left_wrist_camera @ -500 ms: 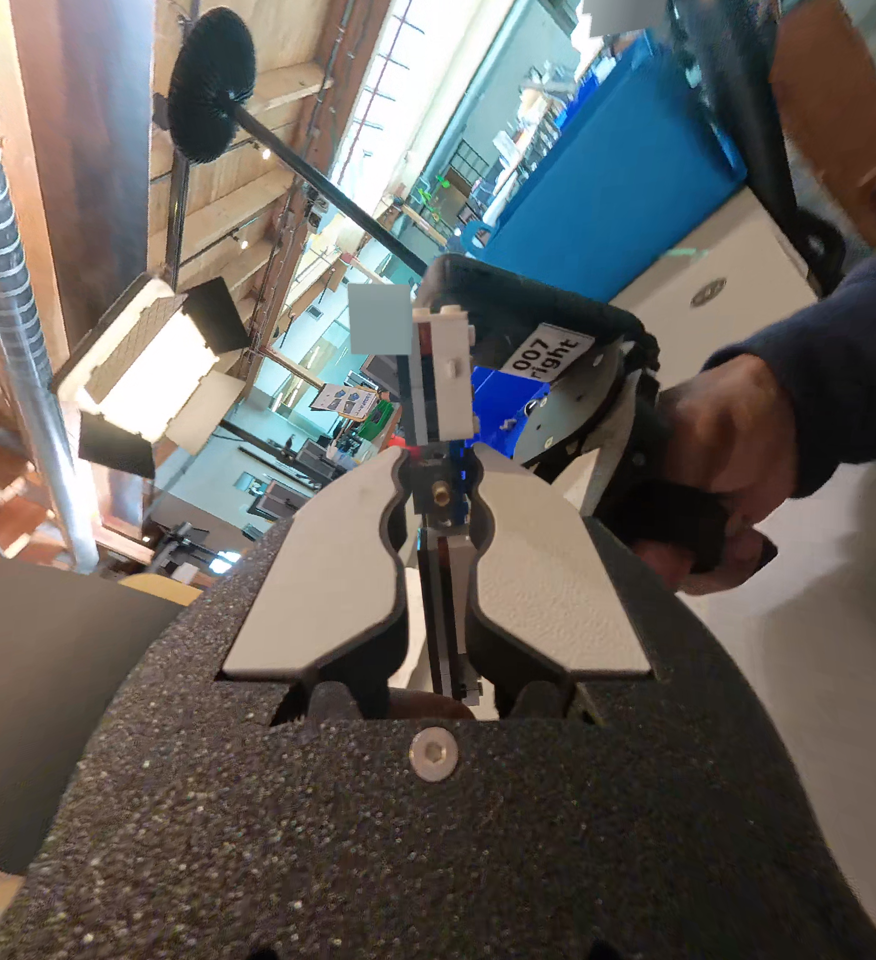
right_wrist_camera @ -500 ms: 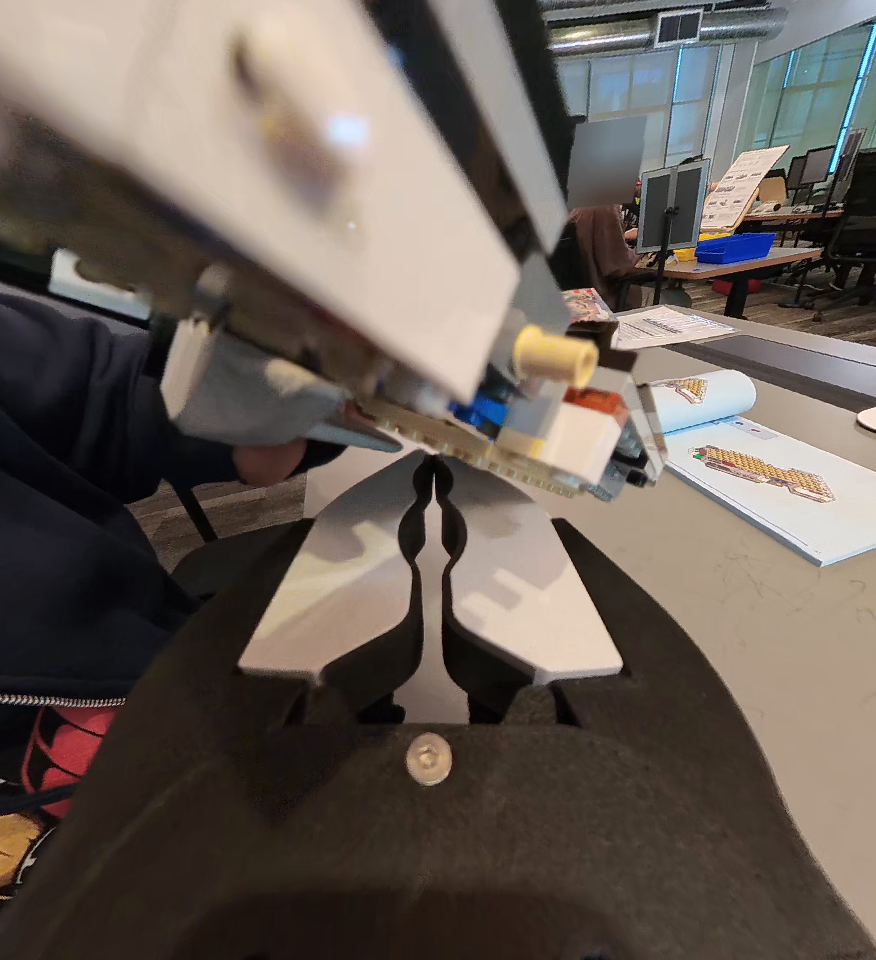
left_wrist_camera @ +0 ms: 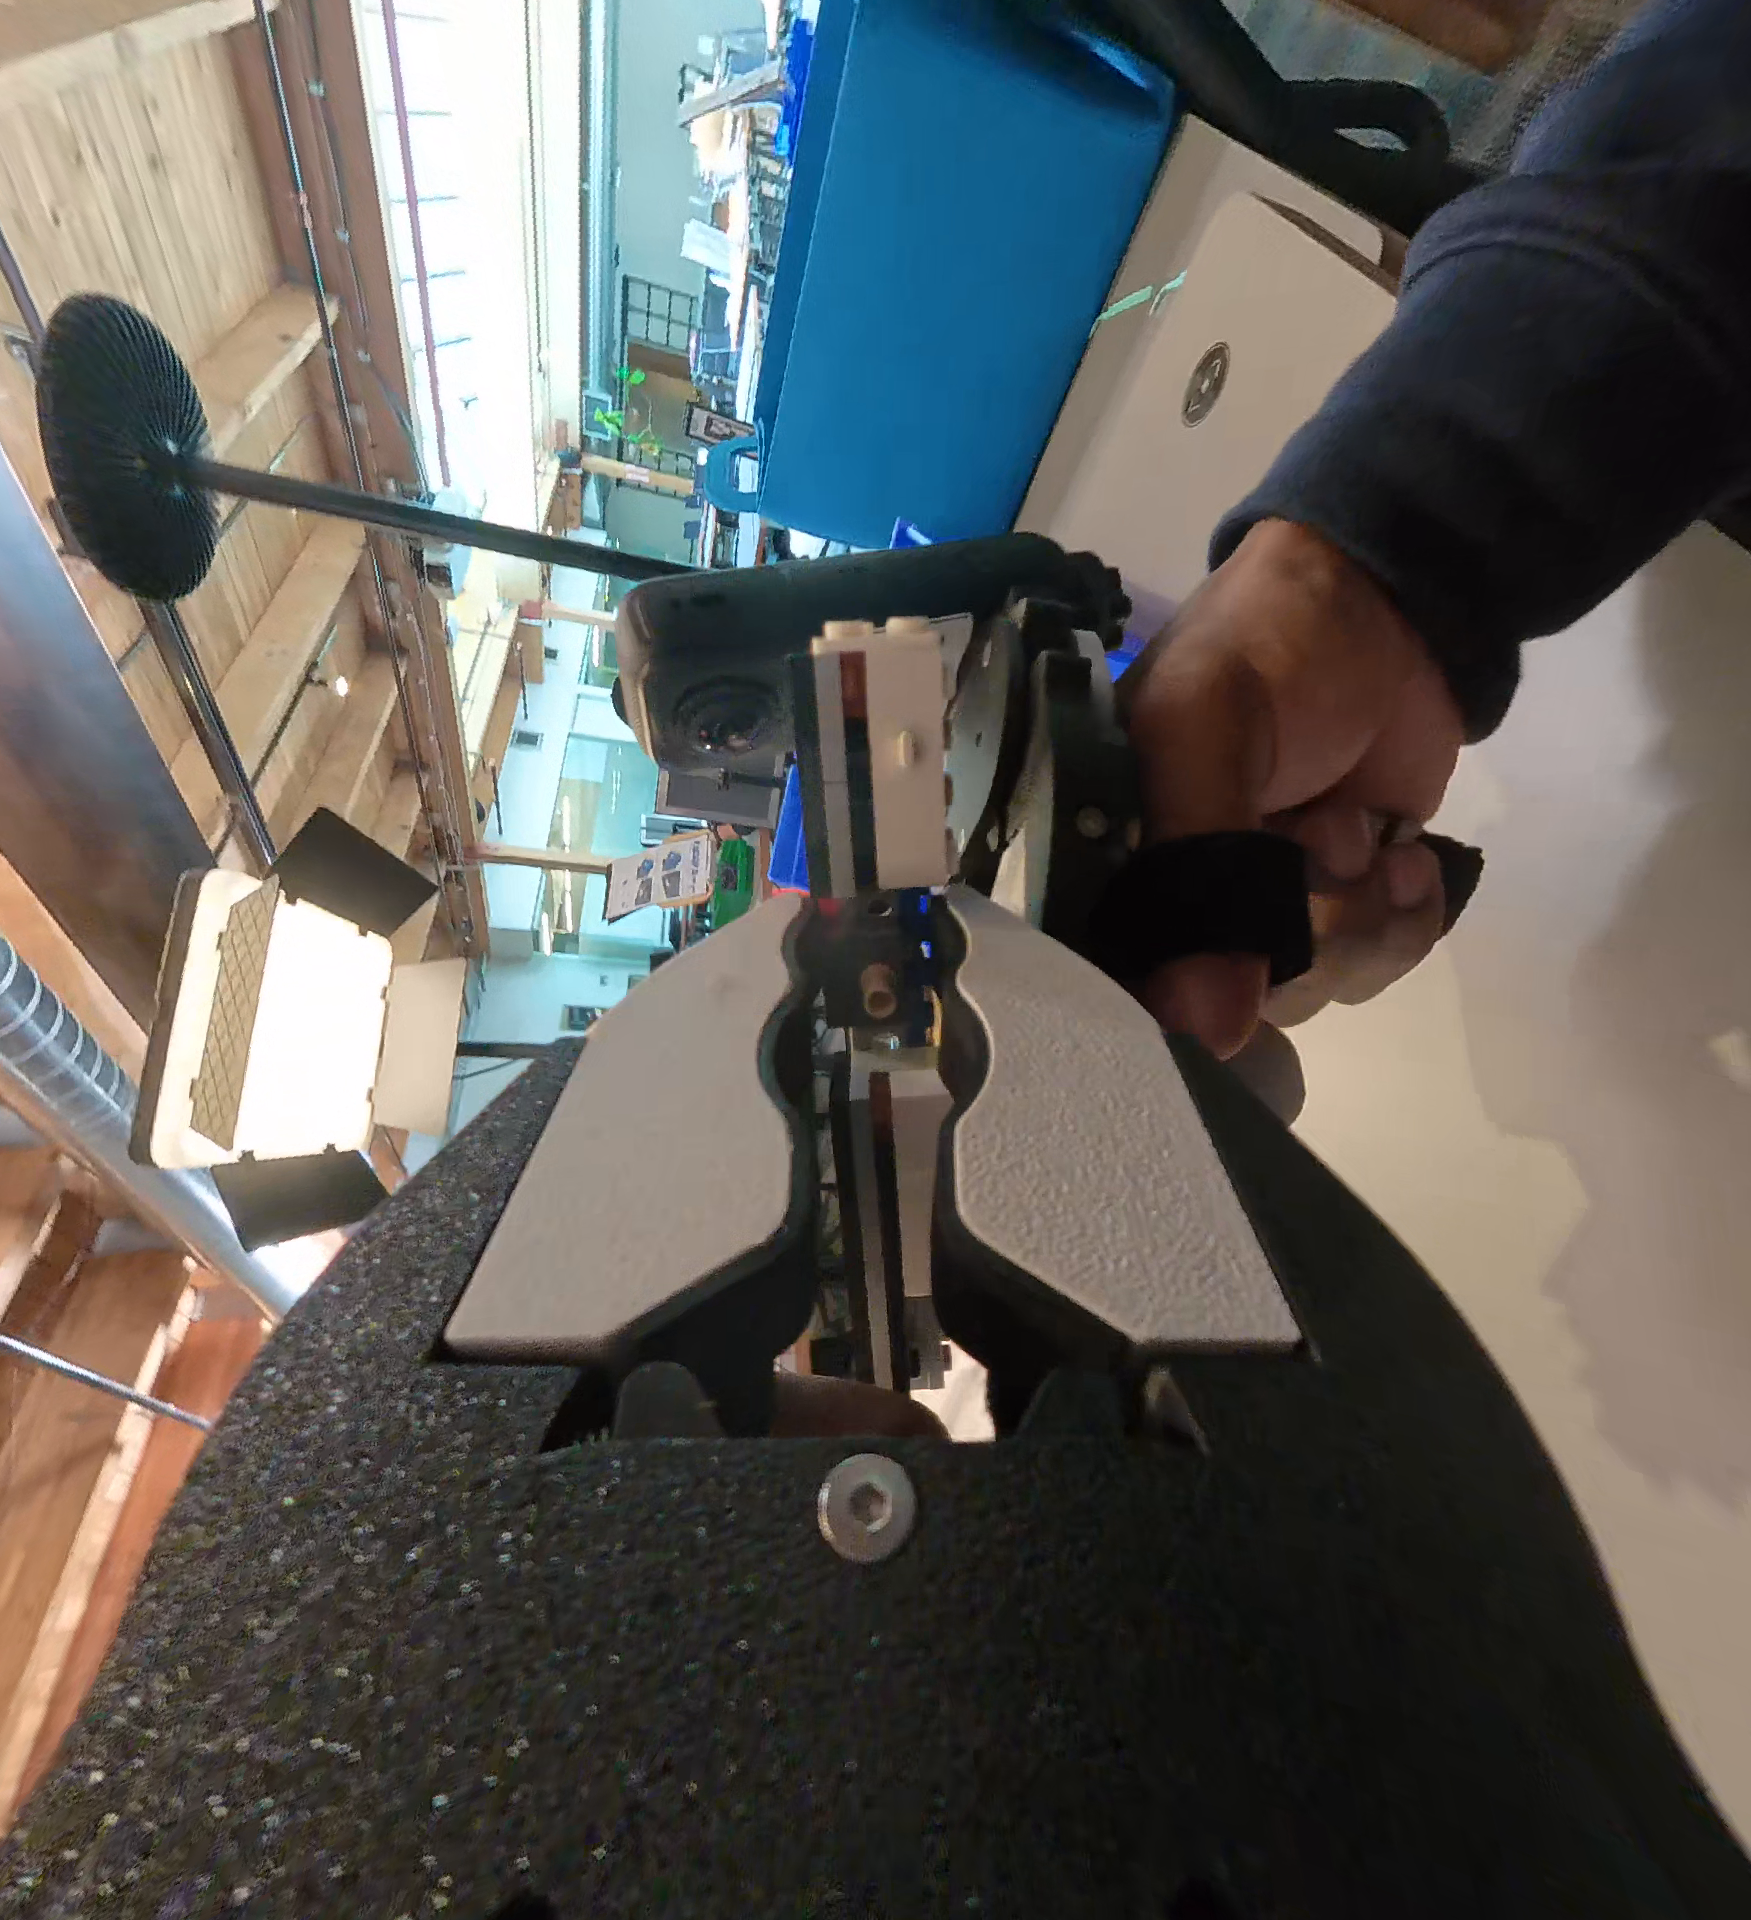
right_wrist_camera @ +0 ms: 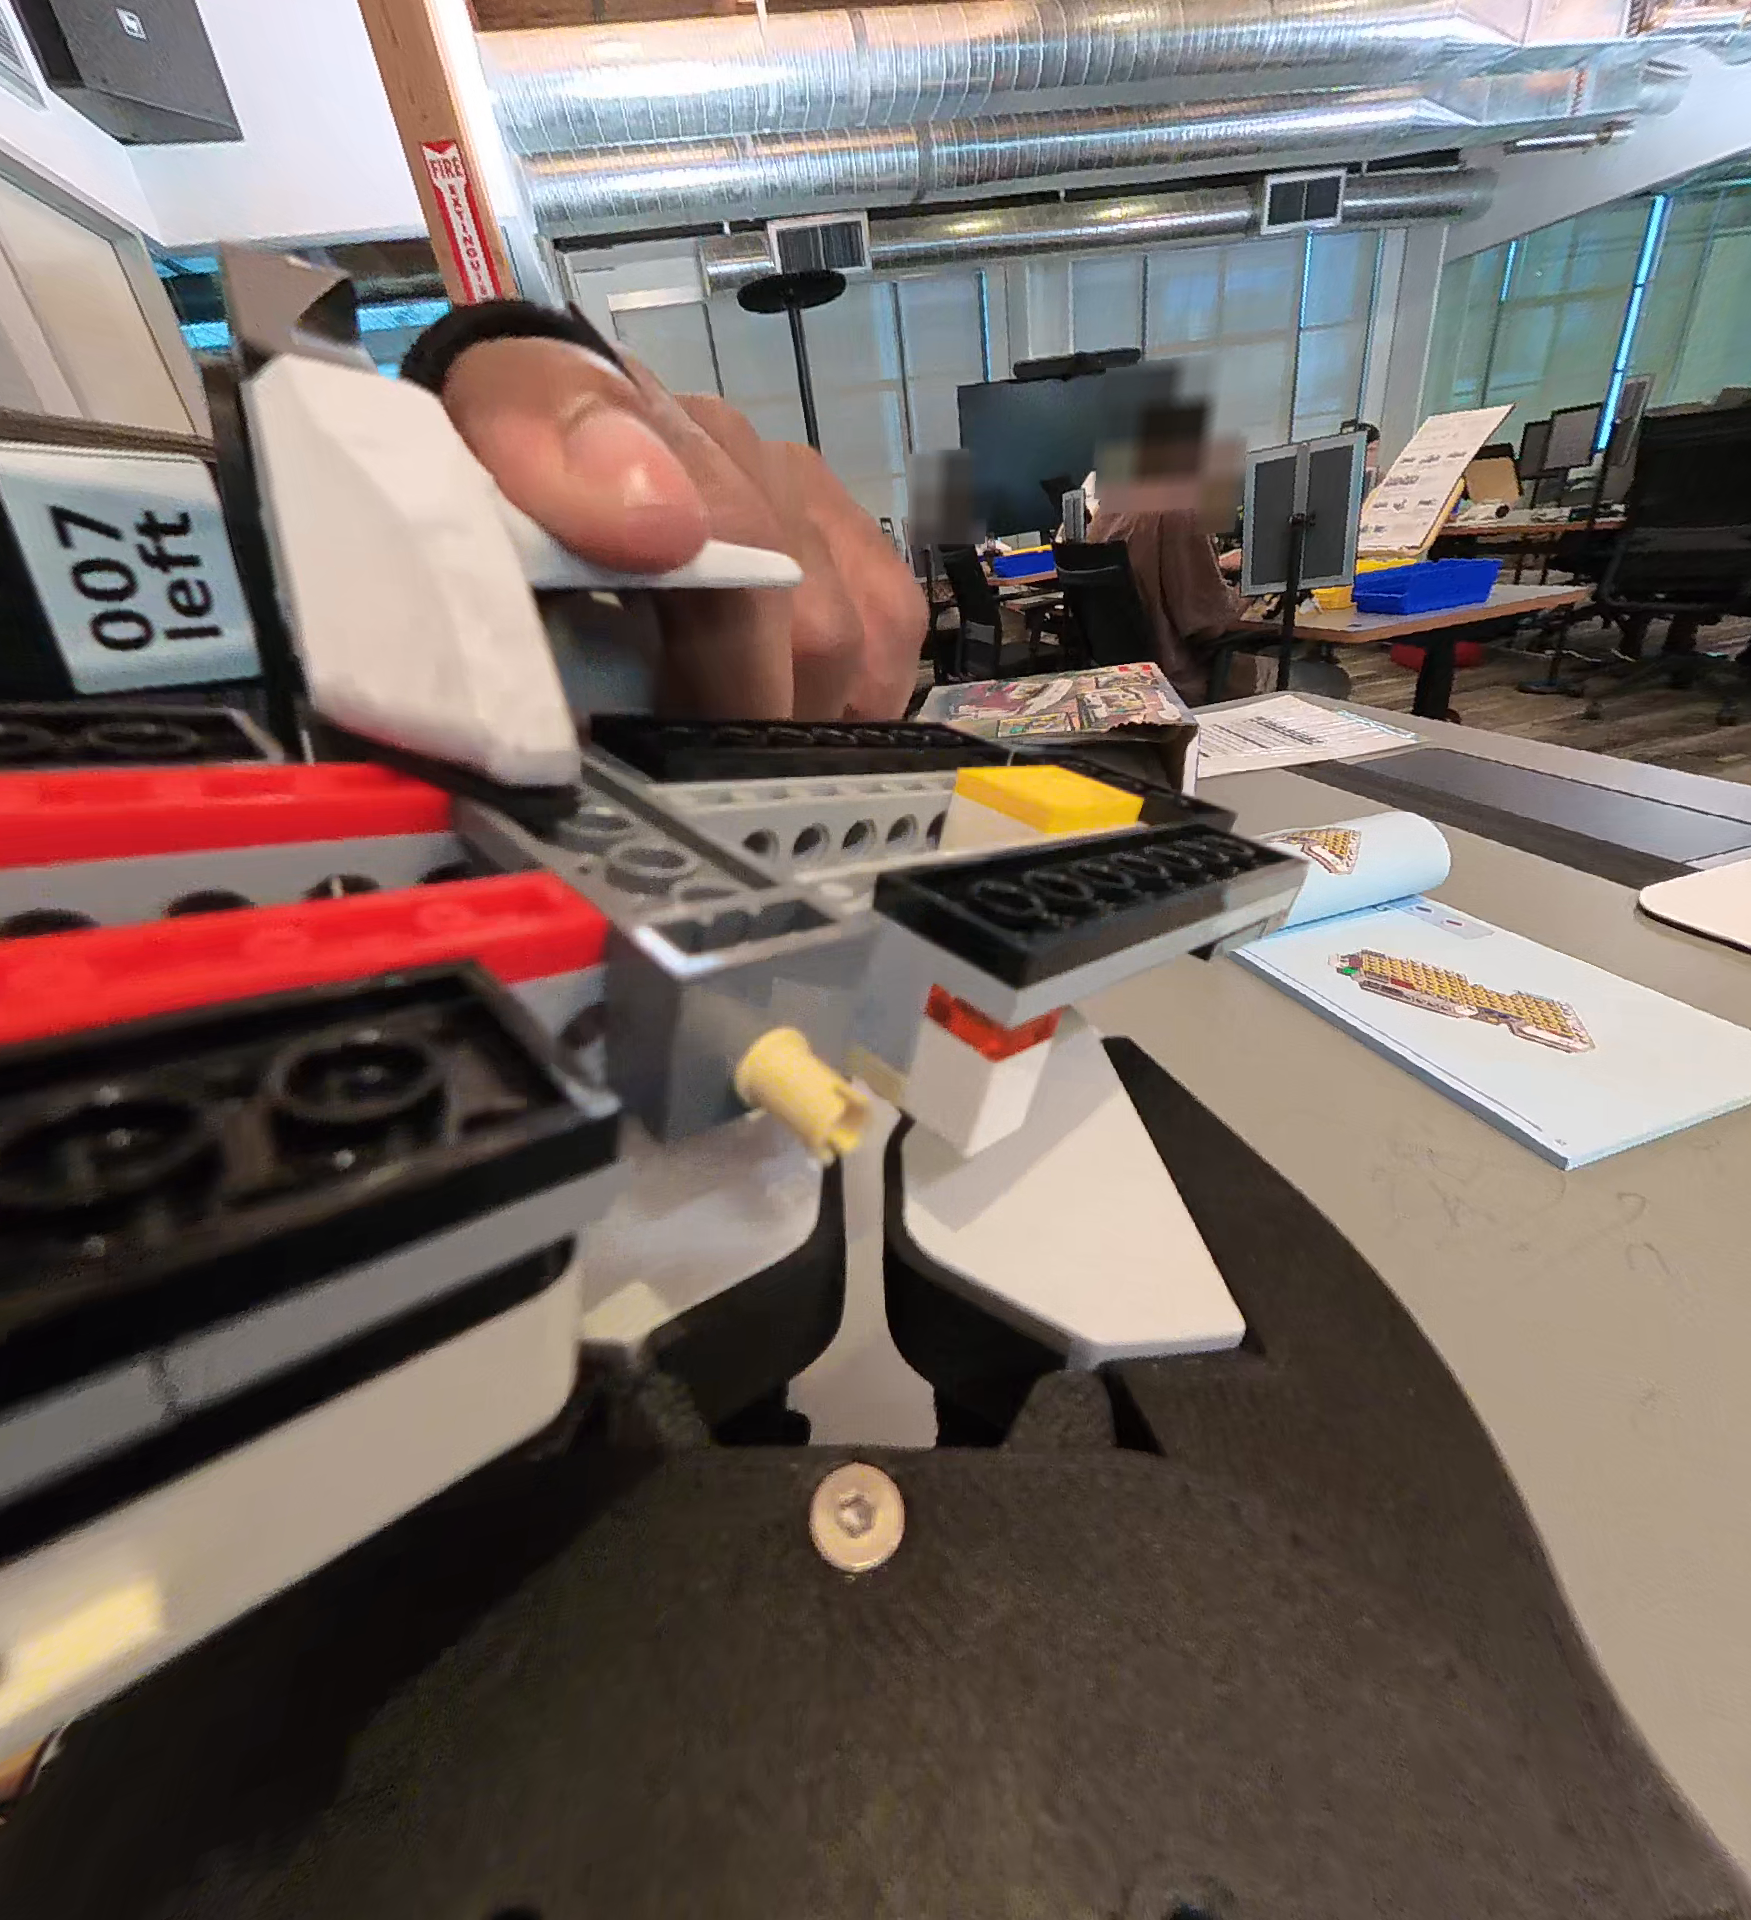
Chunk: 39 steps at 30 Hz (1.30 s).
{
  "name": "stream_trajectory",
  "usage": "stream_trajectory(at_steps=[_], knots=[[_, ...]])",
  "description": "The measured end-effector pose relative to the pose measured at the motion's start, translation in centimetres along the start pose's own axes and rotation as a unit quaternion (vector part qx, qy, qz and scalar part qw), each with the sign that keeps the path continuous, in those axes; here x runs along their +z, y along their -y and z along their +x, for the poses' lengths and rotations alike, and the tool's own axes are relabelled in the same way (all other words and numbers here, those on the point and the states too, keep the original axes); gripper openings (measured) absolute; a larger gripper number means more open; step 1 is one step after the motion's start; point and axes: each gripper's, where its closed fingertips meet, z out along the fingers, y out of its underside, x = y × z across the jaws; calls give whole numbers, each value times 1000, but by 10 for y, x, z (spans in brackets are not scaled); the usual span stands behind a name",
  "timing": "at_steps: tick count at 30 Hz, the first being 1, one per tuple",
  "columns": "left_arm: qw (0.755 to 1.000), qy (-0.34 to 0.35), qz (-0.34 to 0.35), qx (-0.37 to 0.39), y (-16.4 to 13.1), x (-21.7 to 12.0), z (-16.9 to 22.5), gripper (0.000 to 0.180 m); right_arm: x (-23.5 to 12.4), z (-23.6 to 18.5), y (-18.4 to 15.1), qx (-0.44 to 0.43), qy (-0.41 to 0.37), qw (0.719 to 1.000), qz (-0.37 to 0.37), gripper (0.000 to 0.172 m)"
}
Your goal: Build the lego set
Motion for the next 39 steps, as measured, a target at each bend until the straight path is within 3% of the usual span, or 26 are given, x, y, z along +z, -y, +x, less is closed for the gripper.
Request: stream_trajectory(at_steps=[8, 9, 10, 26, 28, 36, 39], knots=[[995, -18, 18, 95, 9, 1, 11, 26, 1, 3, -4, -3, -4, 1000, 3, 0], [996, -23, 13, 90, 8, 2, 11, 27, 1, 4, -5, -2, -7, 1000, 2, 0], [996, -32, 7, 81, 6, 2, 12, 28, 1, 6, -6, -3, -10, 1000, 0, 22], [977, -177, -115, 21, 0, -2, 15, 56, 2, 0, -14, -33, 0, 999, -27, 19], [971, -209, -115, 5, 1, -6, 18, 65, 1, -1, -13, -34, 4, 999, -26, 0], [945, -310, -61, -81, 16, -25, 13, 70, 0, -16, -18, -43, 55, 997, -33, 0], [929, -349, -43, -114, 19, -29, 4, 55, -4, -32, -20, -50, 107, 992, -35, 0]])
